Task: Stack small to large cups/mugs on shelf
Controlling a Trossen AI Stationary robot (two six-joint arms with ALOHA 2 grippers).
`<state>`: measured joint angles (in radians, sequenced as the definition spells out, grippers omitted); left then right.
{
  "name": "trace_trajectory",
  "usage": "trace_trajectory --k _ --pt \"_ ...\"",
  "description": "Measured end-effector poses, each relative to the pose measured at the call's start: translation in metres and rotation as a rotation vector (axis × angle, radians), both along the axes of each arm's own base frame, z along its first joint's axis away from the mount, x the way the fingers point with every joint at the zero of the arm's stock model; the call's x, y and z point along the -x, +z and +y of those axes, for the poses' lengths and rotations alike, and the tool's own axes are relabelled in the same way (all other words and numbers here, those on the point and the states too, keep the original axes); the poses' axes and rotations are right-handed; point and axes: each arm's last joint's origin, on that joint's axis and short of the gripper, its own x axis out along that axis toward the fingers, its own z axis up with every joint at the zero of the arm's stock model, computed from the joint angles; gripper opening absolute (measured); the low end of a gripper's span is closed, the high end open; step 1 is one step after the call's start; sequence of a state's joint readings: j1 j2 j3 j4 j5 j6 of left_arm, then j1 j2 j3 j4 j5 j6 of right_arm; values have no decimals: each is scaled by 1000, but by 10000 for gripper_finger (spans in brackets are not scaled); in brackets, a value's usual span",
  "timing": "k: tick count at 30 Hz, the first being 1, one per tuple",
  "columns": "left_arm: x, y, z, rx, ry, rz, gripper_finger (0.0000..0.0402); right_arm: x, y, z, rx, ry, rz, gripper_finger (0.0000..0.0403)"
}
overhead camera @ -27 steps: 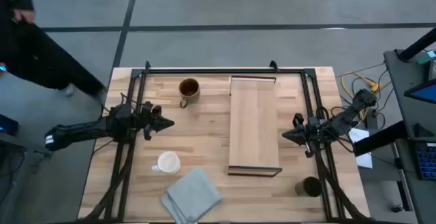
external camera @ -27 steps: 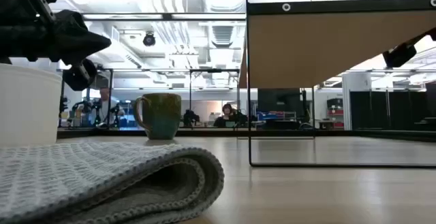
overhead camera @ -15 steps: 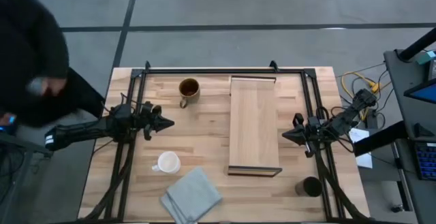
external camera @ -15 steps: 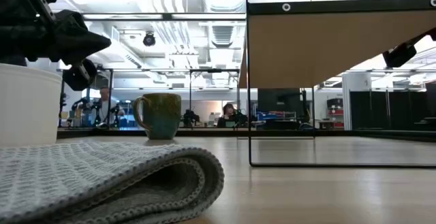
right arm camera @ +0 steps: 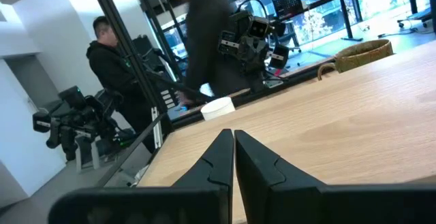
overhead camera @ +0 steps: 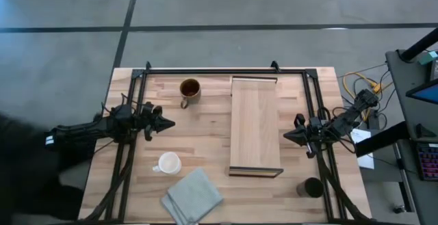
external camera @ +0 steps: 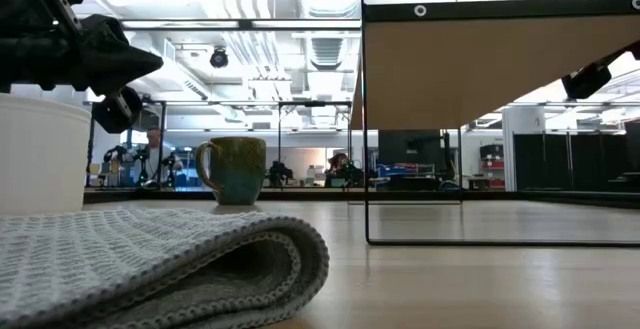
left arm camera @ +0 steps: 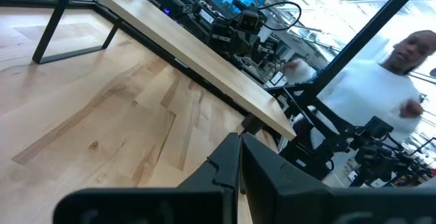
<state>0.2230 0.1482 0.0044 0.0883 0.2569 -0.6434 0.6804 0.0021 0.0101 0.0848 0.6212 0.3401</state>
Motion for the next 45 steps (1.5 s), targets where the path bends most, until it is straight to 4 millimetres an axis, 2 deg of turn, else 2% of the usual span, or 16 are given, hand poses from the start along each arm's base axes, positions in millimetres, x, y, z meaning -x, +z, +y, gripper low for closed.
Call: trace_trajectory --k 42,45 --pt "0 0 0 0 0 0 0 0 0 0 0 -9 1 9" --pt "0 0 0 0 0 0 0 0 0 0 -60 -4 1 9"
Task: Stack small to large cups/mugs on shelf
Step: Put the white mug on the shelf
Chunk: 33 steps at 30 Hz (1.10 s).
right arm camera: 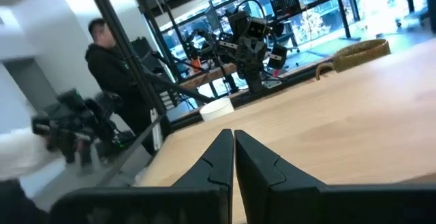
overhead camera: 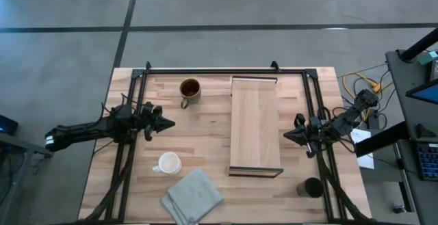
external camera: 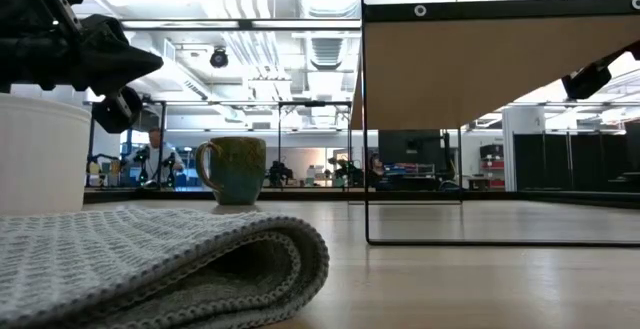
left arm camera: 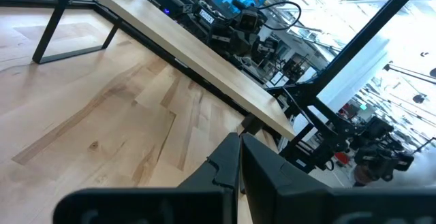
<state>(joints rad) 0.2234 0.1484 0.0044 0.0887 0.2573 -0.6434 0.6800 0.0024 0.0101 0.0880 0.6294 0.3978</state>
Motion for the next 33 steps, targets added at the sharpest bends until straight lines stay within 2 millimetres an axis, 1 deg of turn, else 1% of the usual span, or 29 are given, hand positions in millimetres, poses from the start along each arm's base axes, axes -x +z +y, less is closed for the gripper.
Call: trace_trajectory --k 4,7,9,11,15,18,21,24,27,29,31,33 --pt "0 0 0 -15 10 0 0 0 0 -1 -174 -13 3 9" --pt "0 1 3 -106 102 -5 0 0 4 -1 -297 -13 -22 9" --pt "0 3 5 -66 164 -20 0 0 8 -2 -334 -15 -54 9" --pt "0 6 5 -3 173 -20 0 0 13 -2 -334 -36 -105 9" --pt "2 31 1 -29 72 -76 0 1 29 -4 -305 -106 -233 9" --pt "4 59 0 -83 23 -56 0 -1 42 -3 -268 -130 -285 9" --pt "9 89 -2 -101 2 87 0 -7 60 2 -180 -142 -247 9" --pt "15 116 -4 -56 -23 315 0 -16 81 10 -95 -144 -180 9" --pt "15 137 -5 -2 -56 548 0 -28 103 19 -28 -142 -110 9" --pt "11 149 -5 28 -72 673 0 -35 117 25 17 -141 -64 9" --pt "4 158 -4 47 -100 736 0 -43 130 31 59 -139 -20 9" --pt "-4 166 -3 26 -126 741 0 -52 140 38 118 -137 33 9"
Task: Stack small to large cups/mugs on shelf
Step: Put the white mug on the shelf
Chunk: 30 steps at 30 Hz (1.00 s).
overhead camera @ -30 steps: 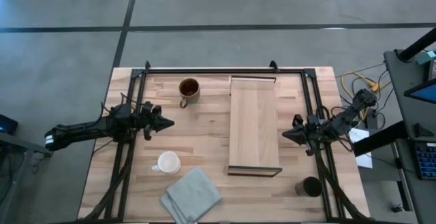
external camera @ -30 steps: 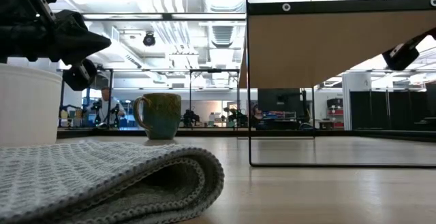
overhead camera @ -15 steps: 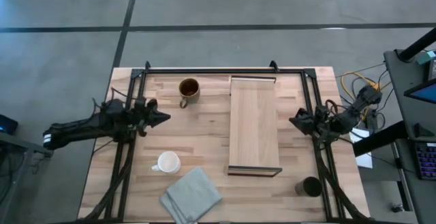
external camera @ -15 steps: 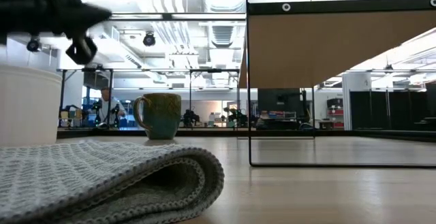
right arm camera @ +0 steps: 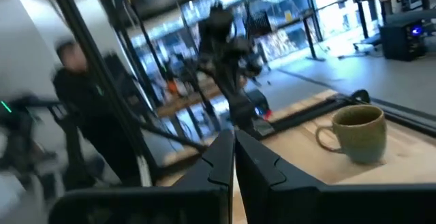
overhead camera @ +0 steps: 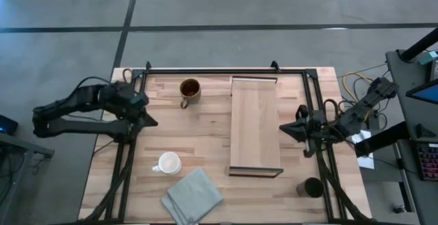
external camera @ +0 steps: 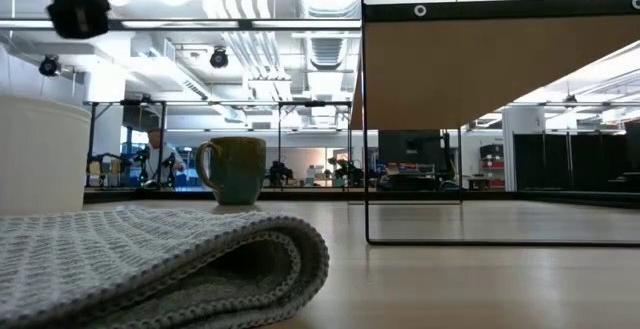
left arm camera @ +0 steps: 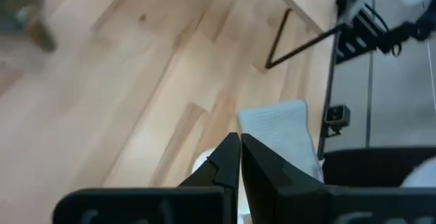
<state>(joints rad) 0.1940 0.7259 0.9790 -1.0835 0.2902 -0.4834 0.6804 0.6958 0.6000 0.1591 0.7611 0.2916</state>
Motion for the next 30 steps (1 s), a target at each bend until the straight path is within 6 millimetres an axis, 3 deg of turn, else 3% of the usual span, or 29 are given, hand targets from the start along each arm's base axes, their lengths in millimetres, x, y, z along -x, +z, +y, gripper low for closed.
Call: trace_trajectory --k 5,19,30 --pt "-22 7 4 -63 -75 -5 0 -19 22 15 104 0 110 9" --pt "-66 -26 4 118 -248 182 2 -59 54 48 259 2 303 9" --pt "-99 -57 -19 156 -380 367 52 -76 55 62 365 2 434 9"
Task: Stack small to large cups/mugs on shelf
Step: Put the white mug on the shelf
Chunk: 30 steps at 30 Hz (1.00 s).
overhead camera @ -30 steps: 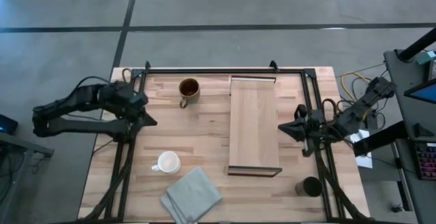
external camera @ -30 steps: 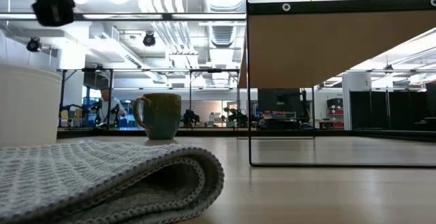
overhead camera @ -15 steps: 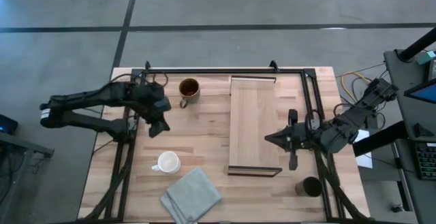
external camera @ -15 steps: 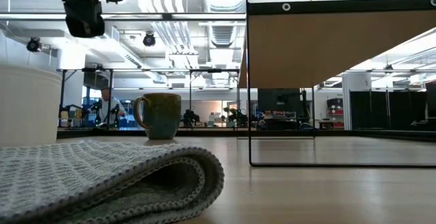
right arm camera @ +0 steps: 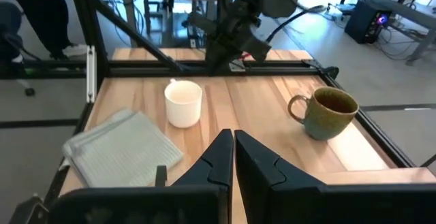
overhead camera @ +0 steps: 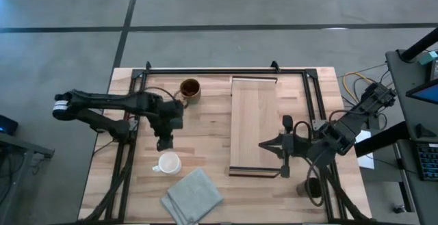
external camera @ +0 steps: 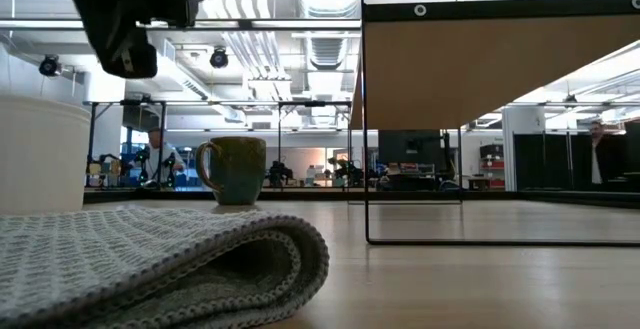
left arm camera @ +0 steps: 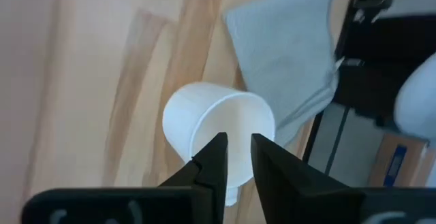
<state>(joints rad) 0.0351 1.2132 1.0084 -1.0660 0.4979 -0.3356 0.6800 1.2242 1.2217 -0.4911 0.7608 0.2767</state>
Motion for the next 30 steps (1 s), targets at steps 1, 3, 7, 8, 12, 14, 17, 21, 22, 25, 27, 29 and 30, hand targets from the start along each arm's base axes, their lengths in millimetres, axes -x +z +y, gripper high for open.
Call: trace_trajectory --k 1,3,7,8,12,14,17,21,22,25,27,29,30 --pt "-3 -4 -3 0 -11 22 53 -1 -1 1 -1 -1 2 9" --pt "-8 -11 -9 -9 -20 66 54 -1 -2 1 3 -1 7 9" --pt "-15 -25 -23 -91 -71 143 54 0 -2 0 -5 -4 7 9" --pt "-16 -28 -26 -121 -85 161 54 0 -2 0 -5 -4 8 9" --pt "-19 -37 -38 -211 -125 195 54 1 -2 0 -4 -3 6 9" --pt "-21 -41 -41 -235 -135 205 54 1 -2 -1 -3 -3 7 9" --pt "-25 -47 -42 -264 -136 225 54 1 -2 -1 -3 -3 7 9" --pt "-27 -51 -42 -275 -136 245 54 1 -2 0 -2 -3 7 9" --pt "-28 -51 -42 -275 -136 245 54 1 -2 0 -2 -3 7 9" --pt "-27 -48 -42 -274 -135 230 54 1 -2 0 1 -2 9 9" --pt "-26 -47 -41 -273 -134 224 54 1 -2 0 6 -1 10 9" --pt "-25 -47 -41 -273 -136 224 50 1 -2 -1 10 0 12 9" --pt "-25 -47 -41 -274 -136 225 43 1 -2 -1 11 1 12 9"
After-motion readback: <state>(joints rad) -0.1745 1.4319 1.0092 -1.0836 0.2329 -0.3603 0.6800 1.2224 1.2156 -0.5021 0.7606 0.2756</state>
